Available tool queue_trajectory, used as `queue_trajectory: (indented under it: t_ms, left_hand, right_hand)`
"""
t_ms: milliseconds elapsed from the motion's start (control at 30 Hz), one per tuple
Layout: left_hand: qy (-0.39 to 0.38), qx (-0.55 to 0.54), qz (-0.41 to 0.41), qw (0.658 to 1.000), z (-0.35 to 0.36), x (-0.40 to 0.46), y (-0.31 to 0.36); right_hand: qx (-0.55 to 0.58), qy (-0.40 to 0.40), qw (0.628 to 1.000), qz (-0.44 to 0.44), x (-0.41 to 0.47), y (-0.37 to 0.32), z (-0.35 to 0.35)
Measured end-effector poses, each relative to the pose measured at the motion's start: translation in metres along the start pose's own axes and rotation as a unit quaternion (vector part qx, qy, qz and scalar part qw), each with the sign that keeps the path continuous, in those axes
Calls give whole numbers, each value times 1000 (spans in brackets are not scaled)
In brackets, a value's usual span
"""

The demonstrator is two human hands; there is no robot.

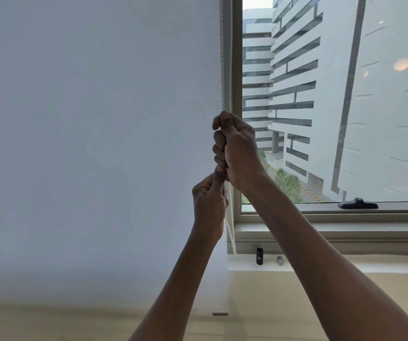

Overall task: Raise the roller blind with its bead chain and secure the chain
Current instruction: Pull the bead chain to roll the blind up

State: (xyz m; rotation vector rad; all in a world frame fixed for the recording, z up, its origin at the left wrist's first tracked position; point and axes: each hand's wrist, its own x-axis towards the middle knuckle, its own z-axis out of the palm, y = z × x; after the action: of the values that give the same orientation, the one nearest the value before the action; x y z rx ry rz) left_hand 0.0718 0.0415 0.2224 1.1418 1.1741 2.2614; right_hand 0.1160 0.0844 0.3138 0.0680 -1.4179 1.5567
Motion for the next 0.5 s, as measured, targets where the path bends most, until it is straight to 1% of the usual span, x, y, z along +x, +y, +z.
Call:
queue_trajectory:
  t_ms: [100, 167, 233, 300, 400, 467, 500]
  left_hand:
    - [-27, 42, 7, 999, -4, 4, -4]
    - [-85, 57, -8, 995, -9, 9, -2]
    - [-144, 45, -50, 987, -16, 16, 9]
    - [-173, -4, -84, 981, -19, 29, 25]
    - [-184, -62, -99, 976, -13, 49, 56]
    - [-195, -90, -100, 972, -3, 57, 73]
    - [-195, -88, -104, 971, 3, 58, 78]
  right_hand:
    - [-56, 19, 997, -51, -3, 2, 3]
    - [-97, 39, 990, -90, -4, 3, 2]
    - [-135, 63, 981, -125, -9, 6, -1]
    - [-180, 82, 968, -152, -20, 19, -6]
    - [-209, 78, 966, -129, -49, 57, -17]
    - [-198, 66, 973, -94, -64, 75, -20]
    - [-194, 64, 976, -80, -66, 80, -20]
